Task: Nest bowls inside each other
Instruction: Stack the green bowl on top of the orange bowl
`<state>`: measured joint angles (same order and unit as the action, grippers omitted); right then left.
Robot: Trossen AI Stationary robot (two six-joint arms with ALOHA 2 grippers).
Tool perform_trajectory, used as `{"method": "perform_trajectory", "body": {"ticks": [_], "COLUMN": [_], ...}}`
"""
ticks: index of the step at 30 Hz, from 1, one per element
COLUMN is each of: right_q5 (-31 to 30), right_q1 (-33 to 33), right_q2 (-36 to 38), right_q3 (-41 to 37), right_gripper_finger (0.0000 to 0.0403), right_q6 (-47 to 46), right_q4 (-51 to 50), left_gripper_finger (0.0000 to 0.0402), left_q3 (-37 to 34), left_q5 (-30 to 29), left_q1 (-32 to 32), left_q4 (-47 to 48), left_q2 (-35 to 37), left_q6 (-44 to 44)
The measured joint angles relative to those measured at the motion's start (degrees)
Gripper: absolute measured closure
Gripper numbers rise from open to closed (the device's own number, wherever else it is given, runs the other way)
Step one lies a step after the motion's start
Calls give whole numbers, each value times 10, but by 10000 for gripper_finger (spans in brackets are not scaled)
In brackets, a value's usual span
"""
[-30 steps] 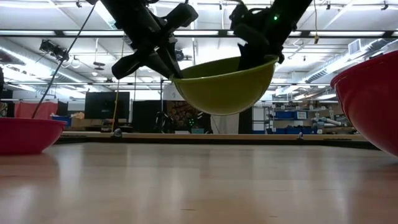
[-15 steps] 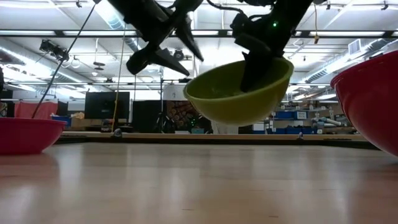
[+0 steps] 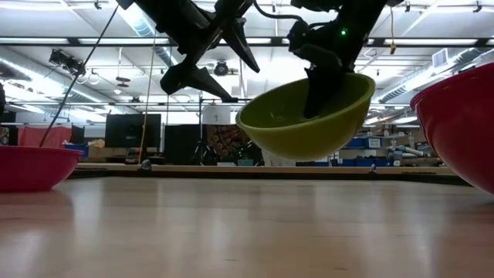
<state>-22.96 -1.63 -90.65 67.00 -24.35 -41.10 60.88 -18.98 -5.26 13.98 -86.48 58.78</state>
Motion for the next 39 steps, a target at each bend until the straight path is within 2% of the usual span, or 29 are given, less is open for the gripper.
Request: {"method": "perform_trajectory", "body": {"ticks": [7,13,18,23,26,29,32,36,39], "right_q5": [2,6,5,6,54,139,187,201,196], "right_q1": [2,8,22,26,16,-3,-39,-95,-132], "right_q2": [0,12,61,141,197,249,281,287,286], "right_q3": [30,57,58,58,58,58,59,58,47], "right_gripper_finger": [341,345,342,343,343,343,343,343,343], "right_q6": [10,11,-11,-24,-3,30,56,61,61], "right_q4": [-44,-125,-185,-227,-233,-241,-304,-443,-467], "left_gripper_finger": [86,86,86,86,86,86,86,86,86], "left_q3": [0,0,0,0,0,0,0,0,0], "left_q5": [2,11,12,11,14,21,32,35,39], "left_q1": [-4,-5,-7,-7,-1,9,22,33,36], "left_q4": [0,-2,4,2,4,0,-3,-5,-7], "left_q2": [0,17,45,65,72,72,72,72,72], "left_q6": [0,-4,-46,-93,-121,-132,-132,-132,-132]}}
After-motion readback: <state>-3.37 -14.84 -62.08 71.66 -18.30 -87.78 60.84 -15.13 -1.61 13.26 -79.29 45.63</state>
